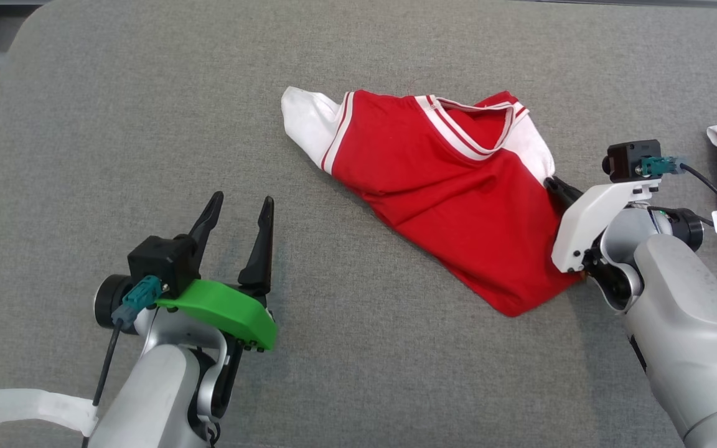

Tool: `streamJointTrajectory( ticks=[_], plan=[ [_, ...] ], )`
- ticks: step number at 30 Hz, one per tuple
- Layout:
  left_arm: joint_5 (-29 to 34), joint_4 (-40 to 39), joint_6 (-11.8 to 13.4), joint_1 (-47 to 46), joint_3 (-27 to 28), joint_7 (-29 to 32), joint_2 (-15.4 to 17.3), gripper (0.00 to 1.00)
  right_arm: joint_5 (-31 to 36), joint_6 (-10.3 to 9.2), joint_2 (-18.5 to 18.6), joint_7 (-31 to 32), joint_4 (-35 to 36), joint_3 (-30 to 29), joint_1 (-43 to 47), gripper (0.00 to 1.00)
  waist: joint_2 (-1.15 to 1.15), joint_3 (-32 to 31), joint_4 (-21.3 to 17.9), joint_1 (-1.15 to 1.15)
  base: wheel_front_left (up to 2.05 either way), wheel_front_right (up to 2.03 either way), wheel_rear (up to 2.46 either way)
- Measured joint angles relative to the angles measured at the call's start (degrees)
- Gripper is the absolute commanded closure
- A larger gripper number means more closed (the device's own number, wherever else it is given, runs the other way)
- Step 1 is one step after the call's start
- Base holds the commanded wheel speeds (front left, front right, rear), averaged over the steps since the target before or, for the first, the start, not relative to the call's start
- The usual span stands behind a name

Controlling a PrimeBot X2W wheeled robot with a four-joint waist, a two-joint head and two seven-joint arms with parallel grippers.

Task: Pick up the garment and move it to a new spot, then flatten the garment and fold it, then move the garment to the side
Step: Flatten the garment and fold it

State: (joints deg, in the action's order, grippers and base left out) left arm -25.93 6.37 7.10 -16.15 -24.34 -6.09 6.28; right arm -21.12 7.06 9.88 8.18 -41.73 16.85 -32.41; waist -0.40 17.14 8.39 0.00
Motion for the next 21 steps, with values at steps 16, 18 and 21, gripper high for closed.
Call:
streamJointTrajectory(
  ticks=[16, 18, 21],
  plan=[
    [-0.01, 0.96, 0.00, 2.40, 0.86, -0.03, -1.30, 0.00, -12.83, 0.00, -3.59, 1.48, 15.48, 11.18, -6.23, 1.00, 0.00, -3.77, -0.76, 0.00, 0.00, 0.00, 0.00],
    [-0.01, 1.03, 0.00, 2.41, 0.68, -0.10, -1.56, 0.00, -14.62, 0.00, -3.48, 1.74, 18.40, 12.69, -7.18, 1.00, 0.00, -4.42, -0.91, 0.00, 0.00, 0.00, 0.00],
    [-0.09, 1.52, 0.00, 2.63, 0.66, -0.11, -1.74, 0.00, -17.81, 0.00, -3.00, 2.99, 22.51, 14.71, -8.19, 1.00, 0.00, -5.41, -1.04, 0.00, 0.00, 0.00, 0.00]
  ],
)
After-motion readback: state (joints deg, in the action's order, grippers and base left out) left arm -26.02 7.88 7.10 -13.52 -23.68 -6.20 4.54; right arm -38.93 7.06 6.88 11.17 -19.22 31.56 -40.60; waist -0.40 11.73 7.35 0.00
